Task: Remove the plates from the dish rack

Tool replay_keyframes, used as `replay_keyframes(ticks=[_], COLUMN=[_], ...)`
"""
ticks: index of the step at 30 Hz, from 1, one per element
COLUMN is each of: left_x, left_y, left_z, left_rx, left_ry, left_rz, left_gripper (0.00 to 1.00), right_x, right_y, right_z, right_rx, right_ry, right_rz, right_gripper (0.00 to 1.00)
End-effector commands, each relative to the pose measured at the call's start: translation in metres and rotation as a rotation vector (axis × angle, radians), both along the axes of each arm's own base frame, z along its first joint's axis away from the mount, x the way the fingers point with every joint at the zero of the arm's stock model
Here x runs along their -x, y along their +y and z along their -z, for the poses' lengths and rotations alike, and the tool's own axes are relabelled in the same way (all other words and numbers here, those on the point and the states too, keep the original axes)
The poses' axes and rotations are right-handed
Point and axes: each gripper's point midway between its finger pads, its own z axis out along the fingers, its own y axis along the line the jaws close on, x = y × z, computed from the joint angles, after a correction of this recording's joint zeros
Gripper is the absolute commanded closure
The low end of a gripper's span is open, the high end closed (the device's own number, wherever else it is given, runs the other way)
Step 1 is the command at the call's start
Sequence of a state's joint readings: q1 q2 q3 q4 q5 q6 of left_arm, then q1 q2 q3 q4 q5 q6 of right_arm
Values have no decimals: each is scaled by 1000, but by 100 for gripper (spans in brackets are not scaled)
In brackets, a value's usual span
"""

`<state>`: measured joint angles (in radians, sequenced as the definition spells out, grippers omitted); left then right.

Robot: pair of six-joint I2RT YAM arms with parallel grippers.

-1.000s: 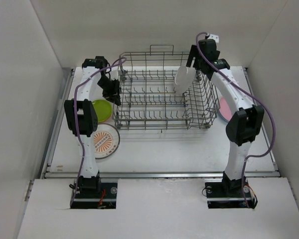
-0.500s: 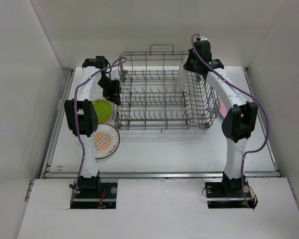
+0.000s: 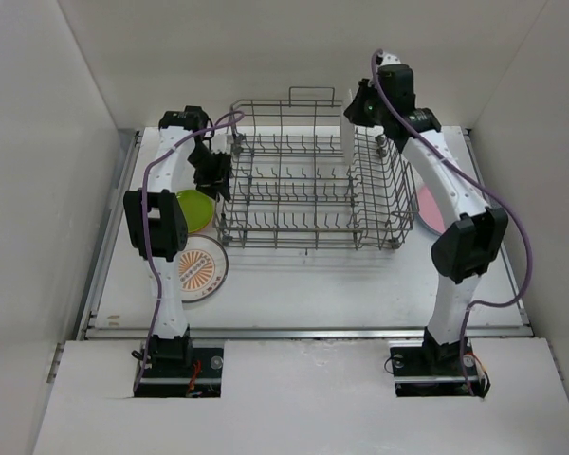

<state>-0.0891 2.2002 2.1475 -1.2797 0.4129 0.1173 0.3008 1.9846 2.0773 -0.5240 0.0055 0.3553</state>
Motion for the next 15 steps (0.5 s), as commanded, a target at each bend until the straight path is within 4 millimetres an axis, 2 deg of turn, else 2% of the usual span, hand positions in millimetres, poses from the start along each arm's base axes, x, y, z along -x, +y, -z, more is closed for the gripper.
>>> replay_keyframes(ticks=[1,2,3,5,6,9,11,15], left_x=[2,1,-2,-2,-4,-4,-2,-2], left_y=[17,17,17,21,24,26,27,28], left_z=[-29,-34,-38,-46,-48,-56,-68,-88], left_rx=[-77,-76,-75,-101,-112,-123,-124,-127], left_ry=[-88,-99,-113,-131,-147,-162,-199,-277], left_rz=[18,18,17,24,30,40,53,82], left_gripper=[67,63,59,51,50,47,46,46], right_x=[22,26,32,44,43,64,79,112], right_y=[-15,-9,-11,-1,0,16,20,43], right_z=[-121,-129,-134,-129,-119,-120,-112,-120], right_rx=[13,12,25,54,68,108,147,213], right_ry=[-314,-339,-354,-370,-358,-383,-379,-430], right_rz=[-10,-40,-44,-81,-94,-144,-171,-223], right_gripper=[100,100,100,100,100,100,100,100])
